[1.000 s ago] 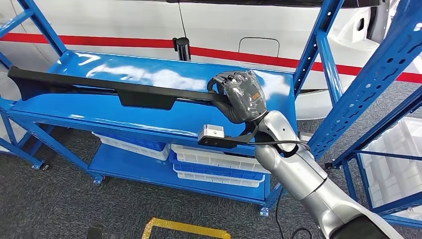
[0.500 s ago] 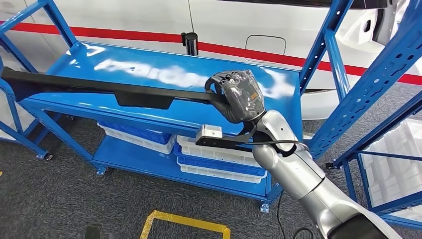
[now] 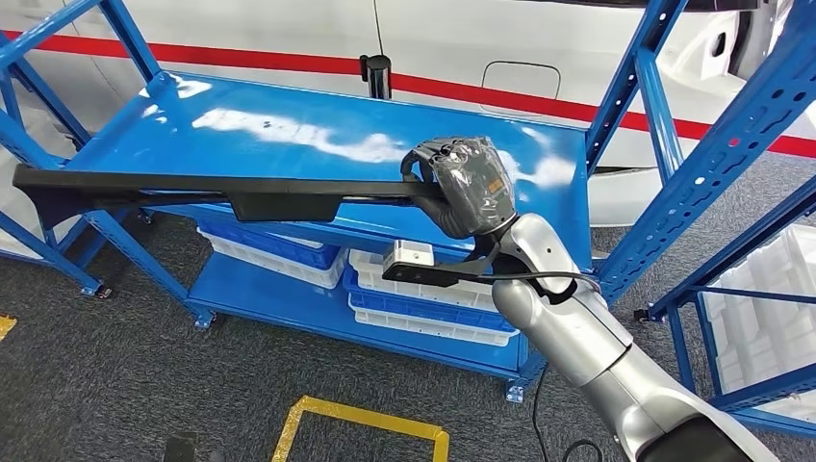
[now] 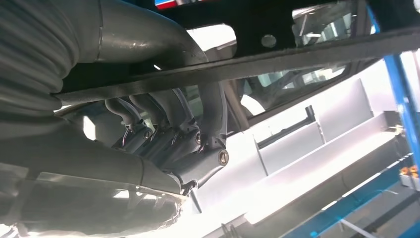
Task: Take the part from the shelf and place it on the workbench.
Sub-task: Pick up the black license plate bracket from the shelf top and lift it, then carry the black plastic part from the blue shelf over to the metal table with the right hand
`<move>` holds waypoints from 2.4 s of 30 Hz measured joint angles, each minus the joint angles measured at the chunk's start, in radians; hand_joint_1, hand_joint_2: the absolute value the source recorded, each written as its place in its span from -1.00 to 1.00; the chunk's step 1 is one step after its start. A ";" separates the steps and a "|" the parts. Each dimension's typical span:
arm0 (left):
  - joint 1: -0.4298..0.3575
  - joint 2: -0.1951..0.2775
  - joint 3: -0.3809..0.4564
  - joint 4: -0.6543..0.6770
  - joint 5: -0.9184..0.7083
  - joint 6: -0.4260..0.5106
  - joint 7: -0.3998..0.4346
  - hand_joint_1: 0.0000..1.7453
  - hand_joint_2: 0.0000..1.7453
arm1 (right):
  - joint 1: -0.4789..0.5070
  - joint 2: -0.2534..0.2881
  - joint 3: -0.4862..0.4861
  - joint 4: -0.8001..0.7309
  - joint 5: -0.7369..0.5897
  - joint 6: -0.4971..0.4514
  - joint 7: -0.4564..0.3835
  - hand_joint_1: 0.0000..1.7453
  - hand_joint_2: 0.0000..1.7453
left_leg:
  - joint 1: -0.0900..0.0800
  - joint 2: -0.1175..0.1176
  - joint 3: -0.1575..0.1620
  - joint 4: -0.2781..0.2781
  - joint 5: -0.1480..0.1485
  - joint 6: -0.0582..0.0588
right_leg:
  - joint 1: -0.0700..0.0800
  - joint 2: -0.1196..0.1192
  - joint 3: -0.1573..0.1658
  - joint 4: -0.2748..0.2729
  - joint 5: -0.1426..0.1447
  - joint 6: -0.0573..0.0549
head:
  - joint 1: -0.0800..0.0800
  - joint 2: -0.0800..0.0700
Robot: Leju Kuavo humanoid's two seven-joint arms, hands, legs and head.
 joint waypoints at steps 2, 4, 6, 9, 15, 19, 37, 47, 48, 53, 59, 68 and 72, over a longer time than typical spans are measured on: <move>0.000 0.000 -0.001 0.000 -0.001 0.001 0.000 -1.00 1.00 | -0.001 0.001 -0.001 -0.002 0.000 0.000 0.000 0.86 1.00 | 0.004 0.001 -0.013 0.028 -0.025 -0.011 | -0.009 -0.002 -0.001 -0.004 0.008 -0.012 | -0.001 0.000; 0.000 0.001 -0.003 0.000 -0.002 0.001 0.000 -1.00 1.00 | -0.001 0.003 -0.001 -0.004 -0.001 0.001 0.000 0.86 1.00 | 0.008 0.004 -0.055 0.130 -0.090 -0.022 | -0.013 -0.003 -0.003 -0.007 0.014 -0.022 | -0.003 0.000; 0.001 0.001 -0.004 0.000 -0.002 0.002 0.001 -1.00 1.00 | 0.003 0.004 -0.001 -0.004 -0.004 0.004 0.000 0.86 1.00 | 0.011 0.005 -0.109 0.258 -0.147 -0.032 | -0.013 -0.005 -0.008 -0.006 0.017 -0.025 | -0.004 0.000; 0.002 0.002 -0.004 0.000 -0.002 0.003 0.003 -1.00 1.00 | 0.012 0.005 0.000 -0.004 -0.011 0.012 0.000 0.86 1.00 | 0.020 0.007 -0.080 0.221 -0.104 -0.039 | -0.014 -0.006 -0.012 -0.003 0.020 -0.023 | -0.004 0.000; 0.000 0.002 -0.005 0.000 0.002 0.006 0.005 -1.00 1.00 | 0.009 0.011 -0.001 -0.005 -0.025 0.022 -0.001 0.86 1.00 | 0.017 0.006 0.020 0.014 -0.032 -0.022 | -0.003 -0.006 -0.030 0.009 0.027 0.001 | -0.003 0.000; 0.000 0.002 -0.005 0.000 0.006 0.008 0.005 -1.00 1.00 | 0.010 0.012 -0.002 -0.005 -0.028 0.022 -0.001 0.86 1.00 | 0.017 0.007 0.010 0.003 -0.012 0.010 | -0.007 -0.003 -0.086 0.110 -0.032 0.007 | -0.002 0.000; 0.003 0.000 -0.005 0.000 0.010 0.008 0.001 -1.00 1.00 | 0.023 0.012 -0.005 -0.021 -0.028 0.022 0.000 0.86 1.00 | 0.015 0.002 -0.023 -0.002 0.023 -0.003 | 0.000 0.003 -0.006 0.007 -0.005 0.000 | -0.003 0.000; 0.003 0.000 -0.005 0.000 0.013 0.008 0.001 -1.00 1.00 | 0.026 0.011 -0.016 -0.031 -0.061 0.051 0.001 0.86 1.00 | 0.017 0.002 -0.024 -0.005 0.026 -0.015 | 0.003 0.003 -0.008 0.008 -0.004 -0.003 | -0.002 0.000; 0.003 0.000 -0.005 0.000 0.013 0.008 0.001 -1.00 1.00 | 0.026 0.011 -0.018 -0.033 -0.066 0.054 0.001 0.86 1.00 | 0.017 0.002 -0.024 -0.005 0.026 -0.016 | 0.003 0.003 -0.008 0.008 -0.004 -0.003 | -0.002 0.000; 0.003 0.000 -0.005 0.000 0.014 0.008 0.000 -1.00 1.00 | 0.028 0.011 -0.022 -0.039 -0.078 0.065 -0.002 0.86 1.00 | 0.015 0.002 -0.025 -0.004 0.025 -0.016 | 0.002 0.003 -0.009 0.008 -0.004 -0.003 | -0.002 0.000; 0.003 0.000 -0.005 0.000 0.016 0.008 -0.001 -1.00 1.00 | 0.028 0.012 -0.023 -0.039 -0.069 0.069 -0.006 0.86 1.00 | 0.012 0.001 -0.025 -0.004 0.026 -0.016 | 0.001 0.003 -0.009 0.008 -0.003 -0.002 | -0.002 0.000; 0.003 0.000 -0.005 0.000 0.018 0.008 -0.003 -1.00 1.00 | 0.028 0.012 -0.023 -0.039 -0.068 0.074 -0.006 0.86 1.00 | 0.012 0.001 -0.025 -0.004 0.026 -0.016 | -0.001 0.003 -0.009 0.008 -0.003 -0.002 | -0.002 0.000; 0.003 0.000 -0.005 0.000 0.018 0.009 -0.003 -1.00 1.00 | 0.028 0.012 -0.023 -0.039 -0.067 0.074 -0.006 0.86 1.00 | 0.012 0.001 -0.026 -0.004 0.026 -0.016 | -0.001 0.003 -0.009 0.008 -0.003 -0.002 | -0.002 0.000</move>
